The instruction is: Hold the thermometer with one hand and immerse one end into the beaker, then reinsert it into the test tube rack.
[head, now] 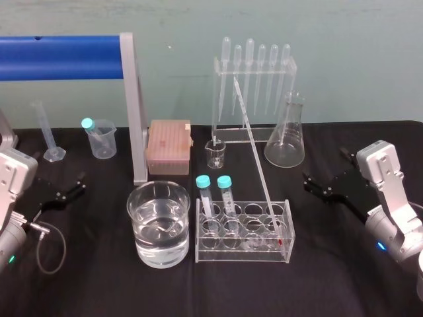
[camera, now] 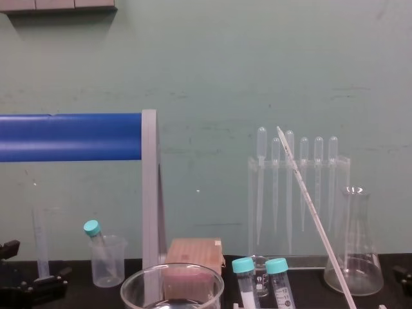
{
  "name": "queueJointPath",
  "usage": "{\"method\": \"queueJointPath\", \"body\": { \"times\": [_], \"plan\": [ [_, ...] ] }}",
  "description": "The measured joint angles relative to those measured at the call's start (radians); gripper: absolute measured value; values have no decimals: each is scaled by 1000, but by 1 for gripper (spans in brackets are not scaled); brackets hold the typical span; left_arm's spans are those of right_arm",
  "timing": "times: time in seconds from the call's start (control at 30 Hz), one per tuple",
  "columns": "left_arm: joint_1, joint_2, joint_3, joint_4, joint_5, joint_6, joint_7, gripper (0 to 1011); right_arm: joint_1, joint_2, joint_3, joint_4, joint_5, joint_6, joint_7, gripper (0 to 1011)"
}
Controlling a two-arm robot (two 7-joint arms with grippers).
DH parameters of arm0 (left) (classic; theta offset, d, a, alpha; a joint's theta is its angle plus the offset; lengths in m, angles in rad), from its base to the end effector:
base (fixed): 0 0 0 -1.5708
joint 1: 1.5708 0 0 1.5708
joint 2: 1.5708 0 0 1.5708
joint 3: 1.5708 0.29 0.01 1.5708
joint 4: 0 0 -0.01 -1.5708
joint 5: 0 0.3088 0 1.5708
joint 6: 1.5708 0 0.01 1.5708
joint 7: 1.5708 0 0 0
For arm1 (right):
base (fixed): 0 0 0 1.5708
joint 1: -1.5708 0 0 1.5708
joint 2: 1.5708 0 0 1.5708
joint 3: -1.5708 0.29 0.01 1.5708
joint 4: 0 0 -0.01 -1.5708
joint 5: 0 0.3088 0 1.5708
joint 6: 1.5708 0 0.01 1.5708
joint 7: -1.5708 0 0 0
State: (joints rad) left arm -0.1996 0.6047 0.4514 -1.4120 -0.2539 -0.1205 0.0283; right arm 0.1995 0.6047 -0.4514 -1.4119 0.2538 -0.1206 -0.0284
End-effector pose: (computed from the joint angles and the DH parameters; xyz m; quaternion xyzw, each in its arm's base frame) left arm 0.3581 0.0827 -0.3022 0.1415 -0.1325 0.5799 0.7913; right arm 0.3581 -0.0827 -0.3023 -0.1415 -0.1325 -0.5800 0.7912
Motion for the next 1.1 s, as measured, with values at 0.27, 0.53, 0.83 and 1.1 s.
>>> {"method": "queueJointPath", "body": {
  "times": [0.27,0.53,0.83,1.1],
  "plan": [
    [0,0,0,0,0,0,0,1008,0,0,0,0,0,0,0,1000],
    [0,0,0,0,0,0,0,1008,0,0,0,0,0,0,0,1000],
    [0,0,0,0,0,0,0,1008,0,0,0,0,0,0,0,1000],
    [0,0,0,0,0,0,0,1008,0,0,0,0,0,0,0,1000]
  ]
}}
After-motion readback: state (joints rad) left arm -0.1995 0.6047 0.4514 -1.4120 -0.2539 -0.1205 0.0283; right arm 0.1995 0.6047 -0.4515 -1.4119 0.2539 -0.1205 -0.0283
